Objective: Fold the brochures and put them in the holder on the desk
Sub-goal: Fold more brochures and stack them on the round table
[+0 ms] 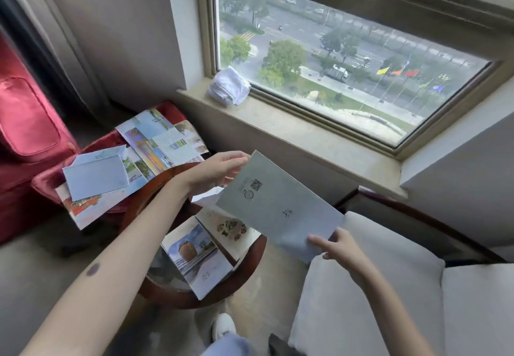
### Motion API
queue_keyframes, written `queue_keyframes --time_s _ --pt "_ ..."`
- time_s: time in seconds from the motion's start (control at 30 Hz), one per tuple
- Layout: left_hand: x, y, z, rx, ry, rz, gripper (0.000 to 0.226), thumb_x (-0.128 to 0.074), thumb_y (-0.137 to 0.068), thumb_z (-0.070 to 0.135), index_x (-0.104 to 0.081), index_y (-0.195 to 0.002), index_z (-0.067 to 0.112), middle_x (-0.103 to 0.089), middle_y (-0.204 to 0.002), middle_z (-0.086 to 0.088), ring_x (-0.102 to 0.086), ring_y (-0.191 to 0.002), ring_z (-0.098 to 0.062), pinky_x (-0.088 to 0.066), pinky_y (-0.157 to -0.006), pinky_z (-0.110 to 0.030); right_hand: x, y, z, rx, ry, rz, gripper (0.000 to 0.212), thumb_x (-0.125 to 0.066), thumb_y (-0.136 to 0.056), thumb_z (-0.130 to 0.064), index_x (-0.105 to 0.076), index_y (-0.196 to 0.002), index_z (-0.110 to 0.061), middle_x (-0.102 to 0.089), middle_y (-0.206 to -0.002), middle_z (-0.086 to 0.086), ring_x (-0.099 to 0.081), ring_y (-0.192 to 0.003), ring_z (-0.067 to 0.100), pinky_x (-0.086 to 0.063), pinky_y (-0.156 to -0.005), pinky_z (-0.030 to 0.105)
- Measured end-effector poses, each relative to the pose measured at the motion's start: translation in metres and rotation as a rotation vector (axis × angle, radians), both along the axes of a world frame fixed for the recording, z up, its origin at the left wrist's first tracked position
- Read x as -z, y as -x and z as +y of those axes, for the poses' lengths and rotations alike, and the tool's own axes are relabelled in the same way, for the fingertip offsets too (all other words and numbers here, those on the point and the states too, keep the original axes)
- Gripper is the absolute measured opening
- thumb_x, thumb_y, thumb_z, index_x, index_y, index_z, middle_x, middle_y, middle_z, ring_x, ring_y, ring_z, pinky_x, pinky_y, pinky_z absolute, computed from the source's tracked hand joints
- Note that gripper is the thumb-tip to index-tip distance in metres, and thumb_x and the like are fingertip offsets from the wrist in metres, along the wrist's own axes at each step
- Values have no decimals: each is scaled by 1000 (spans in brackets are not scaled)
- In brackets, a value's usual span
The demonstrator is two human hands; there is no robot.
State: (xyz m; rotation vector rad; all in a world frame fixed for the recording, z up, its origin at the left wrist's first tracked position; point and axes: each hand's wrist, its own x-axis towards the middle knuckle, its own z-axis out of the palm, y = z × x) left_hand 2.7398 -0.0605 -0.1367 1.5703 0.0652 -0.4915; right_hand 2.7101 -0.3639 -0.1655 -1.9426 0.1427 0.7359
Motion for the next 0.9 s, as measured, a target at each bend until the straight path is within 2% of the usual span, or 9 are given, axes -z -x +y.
queue_keyframes --time_s 0.1,0.23,0.3,0.37,0.4,0.53,0.67,0.8,0.9 --pt "7 4 -10 -22 30 29 42 -39 -96 44 -61 -117 15 -69 -114 -3 -62 -109 -19 -44 -95 -36 9 -6 0 162 -35 -10 22 -67 -84 -11 -55 -102 -15 -65 -90 -1 -60 -75 8 -45 -58 20" --pt "16 12 -27 -101 -17 -141 21 -64 -87 11 -66 -107 4 -72 -104 -8 -67 -94 -16 -54 -81 -24 18 -12 4 266 -23 -37 29 -68 -82 -13 -53 -107 -14 -65 -103 7 -61 -79 12 -46 -61 25" --pt "16 10 -38 -293 -68 -214 13 -63 -86 3 -67 -98 5 -72 -93 -4 -66 -81 -10 -52 -74 -21 24 -16 3 304 176 -75 47 -67 -84 -25 -44 -123 -11 -56 -114 10 -57 -96 21 -47 -78 32" --pt "15 10 -48 -455 -154 -300 9 -63 -86 5 -68 -91 10 -70 -84 2 -64 -75 -6 -49 -73 -23 26 -18 0 353 300 -15 43 -56 -89 -40 -45 -121 -13 -45 -121 15 -50 -109 28 -43 -97 41" --pt "14 13 -53 -484 -178 -350 6 -64 -87 9 -68 -89 13 -70 -83 4 -63 -75 -5 -49 -72 -21 23 -20 -1 403 186 103 39 -49 -91 -46 -48 -113 -13 -46 -116 14 -51 -107 27 -44 -97 44" --pt "17 42 -85 -415 -350 -660 11 -66 -83 6 -72 -90 13 -70 -86 8 -62 -80 -5 -46 -71 -15 13 -27 1 500 -527 542 76 -39 -84 -69 -49 -114 0 -60 -117 21 -66 -102 31 -55 -75 45" --pt "40 72 -118 -288 -470 -911 22 -70 -71 -8 -72 -89 6 -73 -91 0 -68 -85 -17 -53 -75 -33 4 -33 11 441 -549 480 75 -49 -80 -65 -55 -112 3 -65 -109 22 -69 -91 34 -57 -66 39" --pt "62 89 -131 -270 -507 -891 23 -69 -70 -6 -72 -87 9 -73 -93 2 -68 -87 -16 -55 -72 -34 11 -38 9 380 -519 439 70 -41 -83 -63 -62 -111 -2 -72 -92 15 -71 -76 27 -55 -64 34" --pt "72 93 -133 -236 -520 -899 27 -67 -67 -9 -71 -85 10 -73 -94 2 -67 -88 -15 -53 -73 -31 13 -38 15 323 -451 385 51 -43 -90 -50 -62 -114 -10 -73 -99 10 -72 -82 22 -54 -58 27"
